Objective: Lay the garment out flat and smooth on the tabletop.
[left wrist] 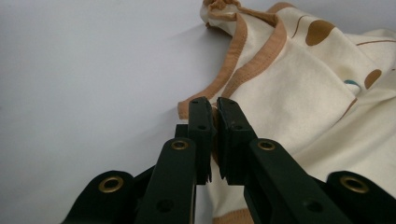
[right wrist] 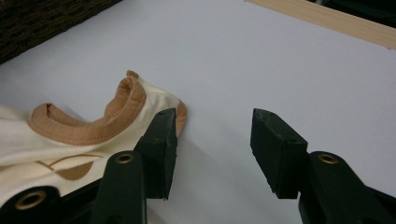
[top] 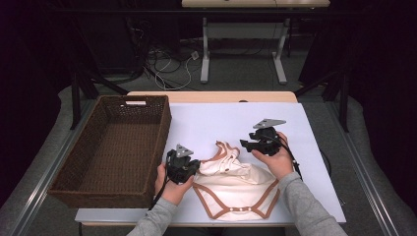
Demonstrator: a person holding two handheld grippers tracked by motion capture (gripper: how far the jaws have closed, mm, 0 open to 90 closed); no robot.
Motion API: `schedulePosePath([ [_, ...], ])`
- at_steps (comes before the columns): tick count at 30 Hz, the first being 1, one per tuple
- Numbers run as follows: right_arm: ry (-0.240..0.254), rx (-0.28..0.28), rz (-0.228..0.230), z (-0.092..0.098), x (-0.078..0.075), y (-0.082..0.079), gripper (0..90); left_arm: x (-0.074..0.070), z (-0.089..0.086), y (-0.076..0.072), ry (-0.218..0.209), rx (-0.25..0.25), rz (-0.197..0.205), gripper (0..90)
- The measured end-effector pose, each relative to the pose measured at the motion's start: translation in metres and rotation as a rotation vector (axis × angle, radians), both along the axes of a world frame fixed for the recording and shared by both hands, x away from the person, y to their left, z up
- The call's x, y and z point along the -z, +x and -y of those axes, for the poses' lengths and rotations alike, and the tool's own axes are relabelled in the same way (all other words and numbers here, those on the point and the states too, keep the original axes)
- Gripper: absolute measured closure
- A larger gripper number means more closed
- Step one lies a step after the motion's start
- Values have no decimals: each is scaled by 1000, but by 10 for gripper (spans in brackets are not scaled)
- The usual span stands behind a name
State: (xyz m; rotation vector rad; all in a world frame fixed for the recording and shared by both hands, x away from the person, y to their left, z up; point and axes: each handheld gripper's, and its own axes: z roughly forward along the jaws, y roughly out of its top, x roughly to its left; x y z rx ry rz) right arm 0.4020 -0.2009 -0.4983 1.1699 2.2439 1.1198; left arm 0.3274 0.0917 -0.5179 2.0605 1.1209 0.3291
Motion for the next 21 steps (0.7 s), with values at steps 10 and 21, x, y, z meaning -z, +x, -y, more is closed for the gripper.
schedulePosePath([
  [10,-38,-80,-28,-30,9,7,529,8,-13,-23,24,41,-14,850],
  [21,-63,-109,-261,-50,39,18,570,14,-14,-20,-4,29,-8,849],
])
